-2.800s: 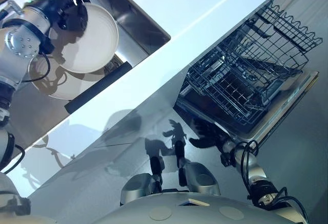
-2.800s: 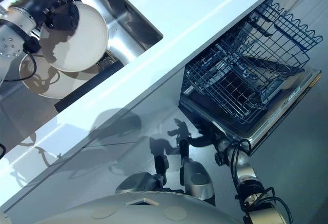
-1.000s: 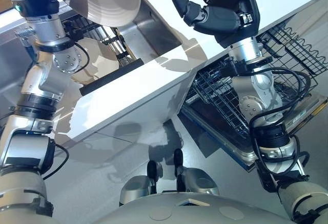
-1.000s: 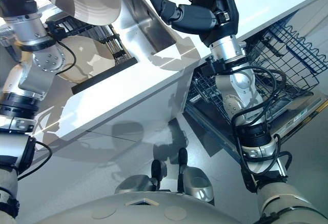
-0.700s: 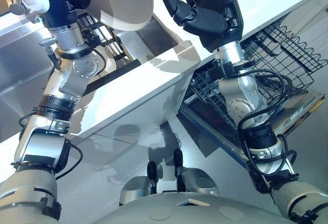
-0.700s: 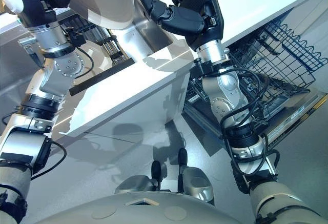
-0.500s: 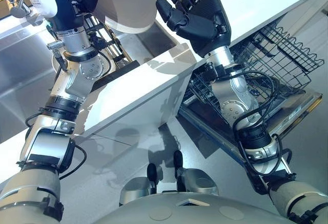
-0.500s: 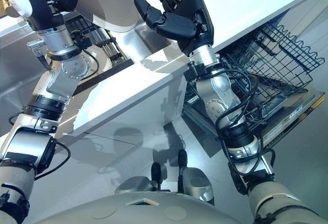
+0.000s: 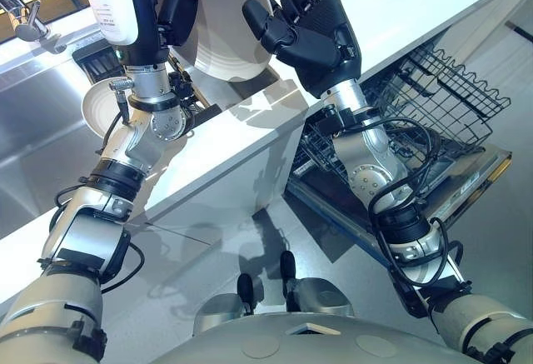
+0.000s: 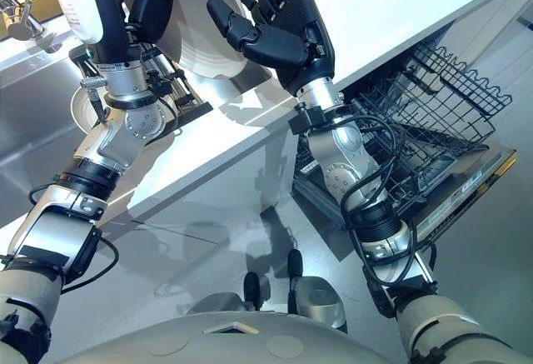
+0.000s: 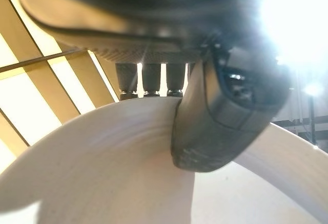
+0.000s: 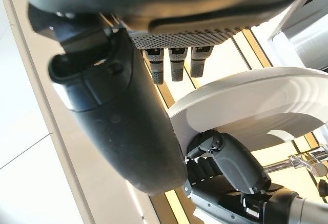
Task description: Pick up plates and place into dishwasher.
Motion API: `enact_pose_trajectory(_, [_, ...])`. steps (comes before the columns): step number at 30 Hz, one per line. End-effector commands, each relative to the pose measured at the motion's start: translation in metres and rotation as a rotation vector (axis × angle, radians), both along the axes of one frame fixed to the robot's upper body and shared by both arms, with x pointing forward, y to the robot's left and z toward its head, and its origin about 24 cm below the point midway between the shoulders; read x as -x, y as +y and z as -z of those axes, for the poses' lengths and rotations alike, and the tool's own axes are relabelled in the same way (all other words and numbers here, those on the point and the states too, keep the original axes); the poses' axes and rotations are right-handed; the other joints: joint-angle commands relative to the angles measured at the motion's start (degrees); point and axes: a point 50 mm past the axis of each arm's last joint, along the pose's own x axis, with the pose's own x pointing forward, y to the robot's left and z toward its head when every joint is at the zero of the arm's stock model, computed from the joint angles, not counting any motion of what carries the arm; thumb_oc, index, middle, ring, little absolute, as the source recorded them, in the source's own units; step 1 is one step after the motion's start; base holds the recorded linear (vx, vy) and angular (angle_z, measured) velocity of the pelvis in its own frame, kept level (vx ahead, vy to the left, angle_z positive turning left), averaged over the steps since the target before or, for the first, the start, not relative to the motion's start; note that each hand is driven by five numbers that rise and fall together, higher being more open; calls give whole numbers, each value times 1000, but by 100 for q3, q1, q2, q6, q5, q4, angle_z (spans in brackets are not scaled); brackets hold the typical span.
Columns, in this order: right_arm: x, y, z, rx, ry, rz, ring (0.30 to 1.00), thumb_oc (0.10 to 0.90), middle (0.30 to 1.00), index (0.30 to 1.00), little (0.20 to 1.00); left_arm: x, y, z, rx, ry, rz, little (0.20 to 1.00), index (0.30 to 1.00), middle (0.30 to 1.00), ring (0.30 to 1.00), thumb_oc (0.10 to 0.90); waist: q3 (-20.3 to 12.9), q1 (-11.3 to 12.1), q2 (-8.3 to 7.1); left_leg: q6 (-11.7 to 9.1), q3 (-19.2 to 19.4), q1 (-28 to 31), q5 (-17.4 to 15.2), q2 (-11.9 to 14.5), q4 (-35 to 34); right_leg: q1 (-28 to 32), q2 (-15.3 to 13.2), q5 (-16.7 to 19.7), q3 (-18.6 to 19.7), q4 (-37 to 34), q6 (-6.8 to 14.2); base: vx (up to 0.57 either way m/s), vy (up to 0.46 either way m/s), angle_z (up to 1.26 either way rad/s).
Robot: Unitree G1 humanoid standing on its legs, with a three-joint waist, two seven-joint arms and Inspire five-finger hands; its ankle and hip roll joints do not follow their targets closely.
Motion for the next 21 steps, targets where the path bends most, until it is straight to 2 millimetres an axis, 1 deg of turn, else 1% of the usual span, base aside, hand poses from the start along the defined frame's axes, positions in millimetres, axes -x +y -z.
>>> enact_pose_trajectory(1, [3, 10, -9, -66, -67, -12, 900, 800, 900, 900, 900, -4, -17, -21, -42, -91, 86, 200, 300, 300, 300, 100, -998, 11, 74, 7, 74, -331, -298, -61, 4, 354, 24, -1259, -305, 552, 389, 29, 16, -4])
enact_pose_trajectory(5, [0, 10, 4, -10, -13, 48, 900, 800, 900, 900, 900, 2, -26, -20, -32, -127, 146, 200, 300, 300, 300, 100, -996, 3, 84, 43, 57, -306, -310, -96, 4, 340, 14, -1274, -266, 600, 389, 25, 22, -2])
enact_pose_trajectory(7, [-5, 8, 18, 16, 58, 90, 900, 800, 900, 900, 900, 9, -31, -22, -30, -177, 181, 200, 300, 300, 300, 100, -1002, -1, 92, 61, 30, -297, -324, -119, 8, 334, 10, -1280, -228, 617, 386, 41, 51, 0])
enact_pose_trajectory(9, [-7, 4, 27, 26, 101, 116, 900, 800, 900, 900, 900, 14, -34, -28, -22, -206, 207, 200, 300, 300, 300, 100, -1001, -1, 103, 71, 9, -291, -328, -136, 4, 333, 5, -1278, -218, 622, 393, 28, 50, 0])
enact_pose_trajectory(10, [-8, 3, 29, 22, 113, 124, 632, 487, 632, 632, 587, 16, -35, -31, -20, -216, 217, 200, 300, 300, 300, 100, -998, 0, 105, 73, 1, -292, -331, -141, 4, 333, 2, -1277, -216, 622, 397, 20, 47, -1])
enact_pose_trajectory(11, [-8, 1, 31, 21, 121, 134, 300, 100, 300, 300, 200, 18, -37, -33, -17, -219, 229, 200, 300, 300, 300, 100, -994, 2, 107, 78, -8, -290, -337, -147, 4, 332, -3, -1278, -221, 628, 403, 19, 46, -2])
enact_pose_trajectory(15, [-6, -4, 33, -6, 131, 172, 300, 100, 300, 300, 200, 25, -44, -39, -14, -220, 263, 200, 300, 300, 300, 100, -958, 20, 113, 114, -39, -288, -351, -192, 10, 310, -32, -1266, -228, 645, 427, 12, 44, 0])
enact_pose_trajectory(18, [-3, -5, 30, 0, 101, 200, 300, 100, 300, 300, 200, 29, -45, -37, -7, -212, 263, 200, 300, 300, 300, 100, -925, 22, 115, 156, -41, -284, -370, -226, 23, 286, -44, -1261, -200, 663, 437, -2, 58, -1])
enact_pose_trajectory(21, [-1, -10, 27, 17, 70, 232, 300, 100, 300, 300, 200, 31, -42, -32, 1, -208, 246, 200, 300, 300, 300, 100, -904, 25, 118, 189, -35, -275, -383, -255, 28, 269, -63, -1251, -174, 675, 453, 1, 57, -2])
